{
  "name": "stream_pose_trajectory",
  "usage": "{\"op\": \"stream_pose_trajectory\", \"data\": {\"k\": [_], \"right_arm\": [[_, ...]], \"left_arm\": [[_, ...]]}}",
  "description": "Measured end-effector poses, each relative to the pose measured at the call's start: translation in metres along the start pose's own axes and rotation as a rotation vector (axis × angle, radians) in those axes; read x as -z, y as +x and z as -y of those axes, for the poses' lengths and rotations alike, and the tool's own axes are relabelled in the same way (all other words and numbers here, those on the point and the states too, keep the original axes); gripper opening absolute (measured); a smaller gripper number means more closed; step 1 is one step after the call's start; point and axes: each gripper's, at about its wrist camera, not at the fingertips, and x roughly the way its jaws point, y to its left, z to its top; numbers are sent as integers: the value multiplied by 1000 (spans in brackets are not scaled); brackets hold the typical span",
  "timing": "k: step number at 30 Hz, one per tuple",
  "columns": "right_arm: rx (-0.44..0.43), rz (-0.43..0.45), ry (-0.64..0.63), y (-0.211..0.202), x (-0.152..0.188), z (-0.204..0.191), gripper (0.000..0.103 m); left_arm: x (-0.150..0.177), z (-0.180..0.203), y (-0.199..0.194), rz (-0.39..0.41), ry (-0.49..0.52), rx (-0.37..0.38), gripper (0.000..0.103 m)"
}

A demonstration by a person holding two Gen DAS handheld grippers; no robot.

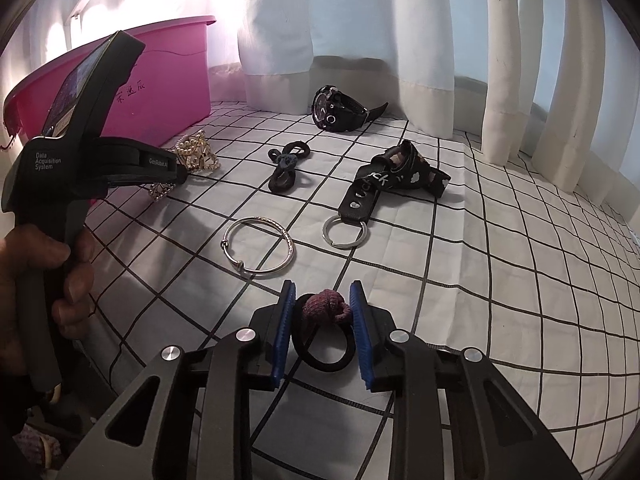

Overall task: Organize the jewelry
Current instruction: 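Lift the pearl clip with the left tool while the right tool lifts the hair tie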

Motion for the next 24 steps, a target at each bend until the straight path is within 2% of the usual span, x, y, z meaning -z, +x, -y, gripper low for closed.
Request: {"op": "stream_pose_trajectory", "data": {"k": [24], "right_arm": [[-21,36,43,-12,-5,16,25]], "left_arm": [[0,9,-29,58,1,78,7]]}}
